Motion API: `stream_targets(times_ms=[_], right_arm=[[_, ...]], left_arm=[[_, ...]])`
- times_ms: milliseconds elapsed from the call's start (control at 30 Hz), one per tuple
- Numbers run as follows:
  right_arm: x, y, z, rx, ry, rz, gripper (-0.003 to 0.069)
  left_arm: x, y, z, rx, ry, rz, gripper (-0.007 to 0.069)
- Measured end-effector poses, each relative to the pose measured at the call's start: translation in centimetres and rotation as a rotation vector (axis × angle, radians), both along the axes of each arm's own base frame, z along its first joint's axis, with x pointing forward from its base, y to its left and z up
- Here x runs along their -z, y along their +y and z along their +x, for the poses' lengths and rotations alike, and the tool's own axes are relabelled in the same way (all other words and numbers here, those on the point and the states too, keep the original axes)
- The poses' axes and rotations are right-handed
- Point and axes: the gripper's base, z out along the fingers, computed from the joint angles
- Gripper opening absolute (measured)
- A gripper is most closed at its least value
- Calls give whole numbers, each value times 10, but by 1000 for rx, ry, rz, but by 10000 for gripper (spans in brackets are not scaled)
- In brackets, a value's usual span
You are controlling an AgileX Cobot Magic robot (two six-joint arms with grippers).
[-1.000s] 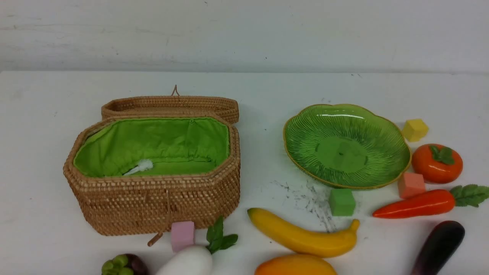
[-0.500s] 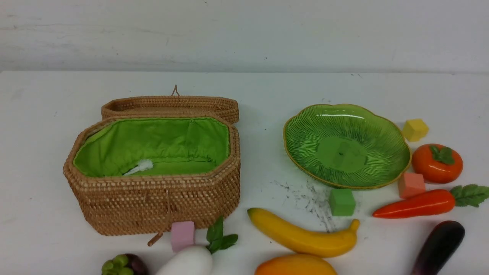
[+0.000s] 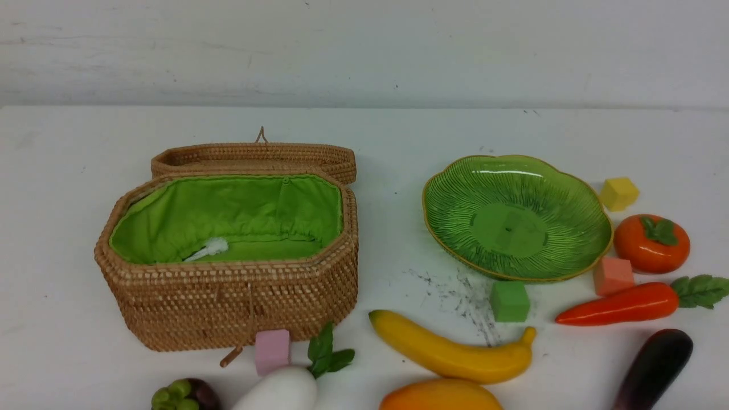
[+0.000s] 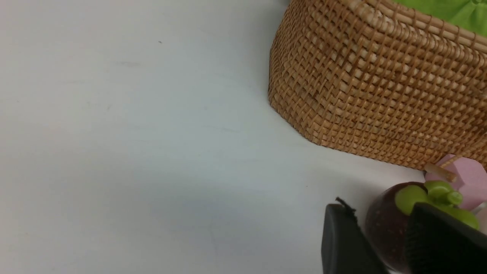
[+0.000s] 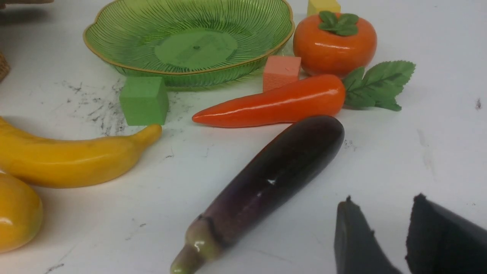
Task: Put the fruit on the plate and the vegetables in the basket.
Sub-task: Grab a mangosteen with your left arm and put it on the plate on the right
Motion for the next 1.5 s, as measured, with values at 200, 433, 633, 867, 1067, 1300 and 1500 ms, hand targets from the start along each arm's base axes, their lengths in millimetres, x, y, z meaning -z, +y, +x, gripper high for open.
stream_targets(times_ms=[200,433,633,867,1067,1300,1500], right_arm=[[0,0,0,0,0,0,238],[0,0,0,0,0,0,238],[0,0,0,0,0,0,238],[0,0,0,0,0,0,238],[0,0,0,0,0,0,238],[0,0,0,0,0,0,238],[0,0,0,0,0,-1,238]], left_arm=[[0,0,0,0,0,0,239],[-3,2,1,-1,-40,56,239],[-27,-1,5,6,-299,-41,239],[-54,-1,1,0,-585,-331,239],[-79,0,-5,13,-657,-448,239],[-159,0,-30,23,-642,-423,239],[-188,0,-15,-38,-305,-286,239]])
